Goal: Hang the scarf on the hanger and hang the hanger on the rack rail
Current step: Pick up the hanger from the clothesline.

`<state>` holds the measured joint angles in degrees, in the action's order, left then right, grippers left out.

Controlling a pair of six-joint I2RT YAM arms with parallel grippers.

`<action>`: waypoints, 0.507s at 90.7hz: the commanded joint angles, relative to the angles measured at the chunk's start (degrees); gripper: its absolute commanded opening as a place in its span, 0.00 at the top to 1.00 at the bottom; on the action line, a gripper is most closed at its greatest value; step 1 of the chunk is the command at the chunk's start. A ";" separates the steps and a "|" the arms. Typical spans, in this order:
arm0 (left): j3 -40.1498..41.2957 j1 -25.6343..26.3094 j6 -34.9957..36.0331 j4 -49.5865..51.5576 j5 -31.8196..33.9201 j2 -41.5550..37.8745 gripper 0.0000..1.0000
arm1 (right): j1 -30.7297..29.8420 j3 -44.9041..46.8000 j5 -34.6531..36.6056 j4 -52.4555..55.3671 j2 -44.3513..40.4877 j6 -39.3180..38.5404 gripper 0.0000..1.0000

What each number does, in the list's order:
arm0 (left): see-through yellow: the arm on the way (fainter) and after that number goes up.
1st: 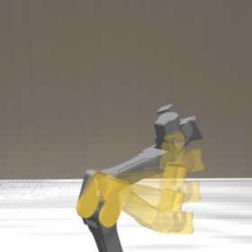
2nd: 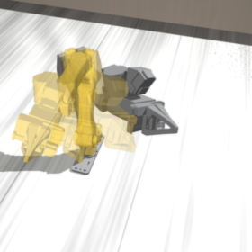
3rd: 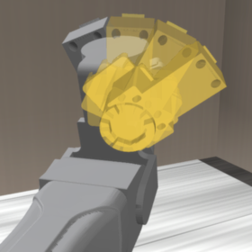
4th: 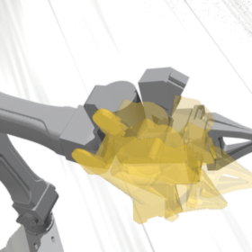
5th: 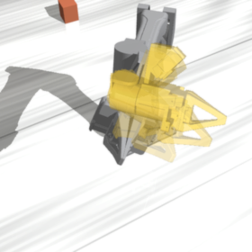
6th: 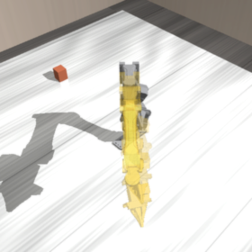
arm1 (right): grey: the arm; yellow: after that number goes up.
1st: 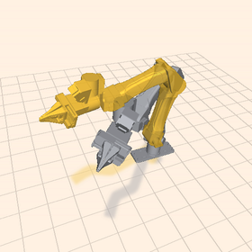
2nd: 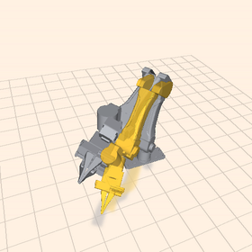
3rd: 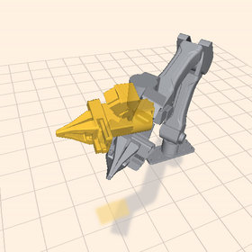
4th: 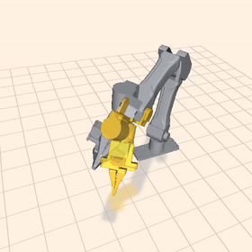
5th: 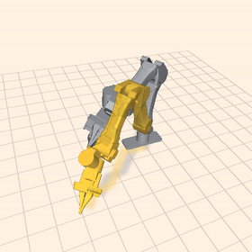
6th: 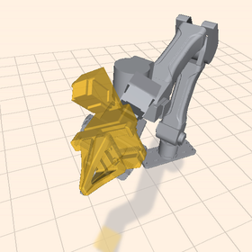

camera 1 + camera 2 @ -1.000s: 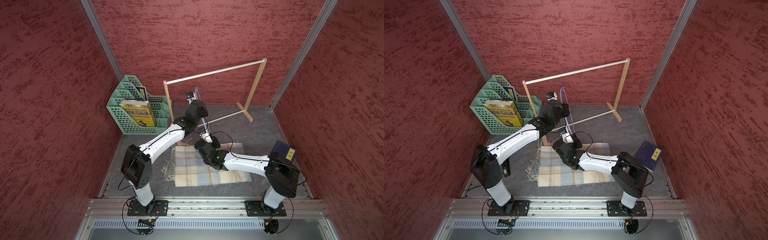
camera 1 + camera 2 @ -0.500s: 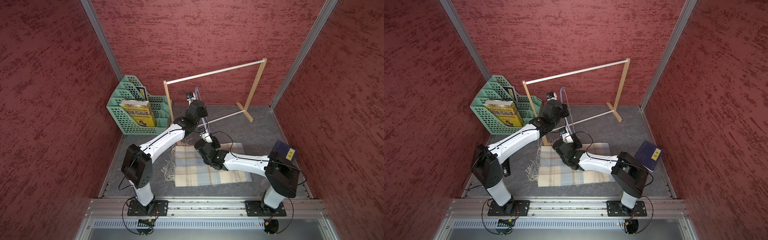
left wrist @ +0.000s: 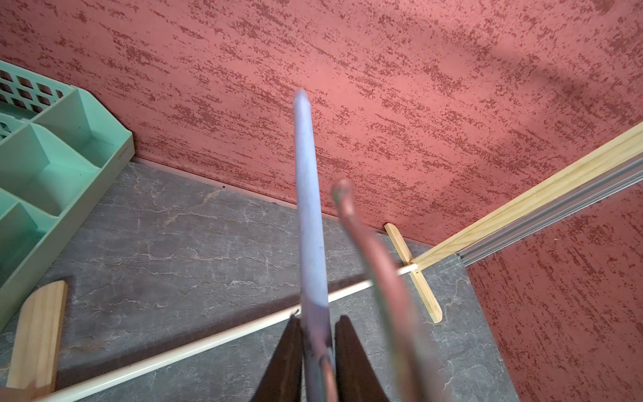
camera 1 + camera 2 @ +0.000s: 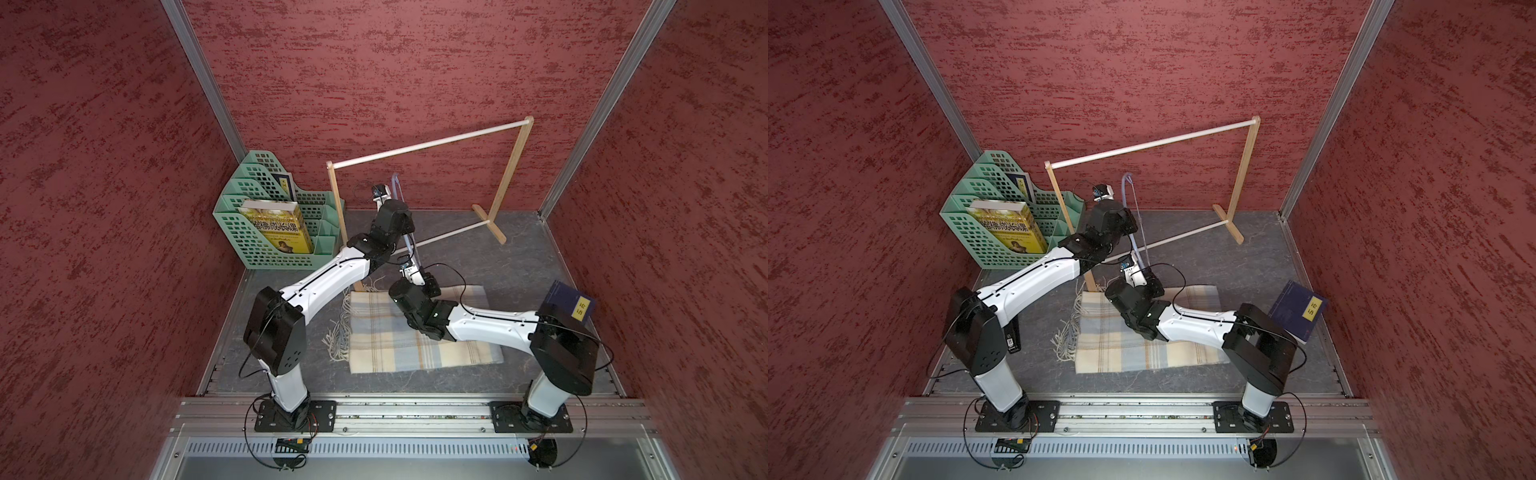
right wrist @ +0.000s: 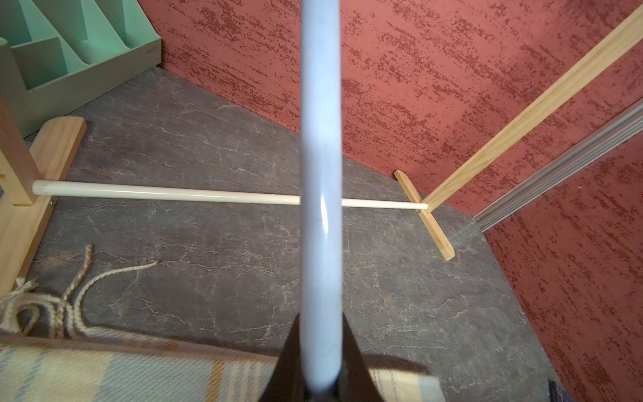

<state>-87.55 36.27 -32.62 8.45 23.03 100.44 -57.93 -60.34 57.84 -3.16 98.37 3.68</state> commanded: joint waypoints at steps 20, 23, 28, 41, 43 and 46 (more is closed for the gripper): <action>0.30 -0.31 0.78 -0.96 0.70 -0.37 0.92 | -0.38 -2.05 1.38 0.61 -0.47 2.04 0.90; 0.42 -0.32 0.36 -0.69 0.73 -0.44 0.92 | -0.38 -2.13 1.39 0.83 -0.53 2.06 0.82; 0.66 -0.32 -0.29 0.07 0.86 -0.81 0.92 | -0.43 -2.11 1.45 1.27 -0.74 2.27 0.72; -0.51 -0.15 -2.34 5.21 2.78 -0.87 0.95 | -0.42 -2.04 1.56 4.29 -2.56 3.51 0.46; -0.87 -0.08 -2.86 6.22 3.22 -0.87 0.95 | -0.43 -1.82 1.50 5.02 -3.16 3.81 0.44; -1.45 -0.06 -3.70 8.38 3.96 -0.89 0.96 | -0.55 -1.32 1.33 5.83 -4.00 4.01 0.40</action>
<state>-87.44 36.32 -34.13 11.55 23.83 100.42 -58.06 -60.60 58.13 -0.67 97.95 5.85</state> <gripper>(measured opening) 0.148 0.546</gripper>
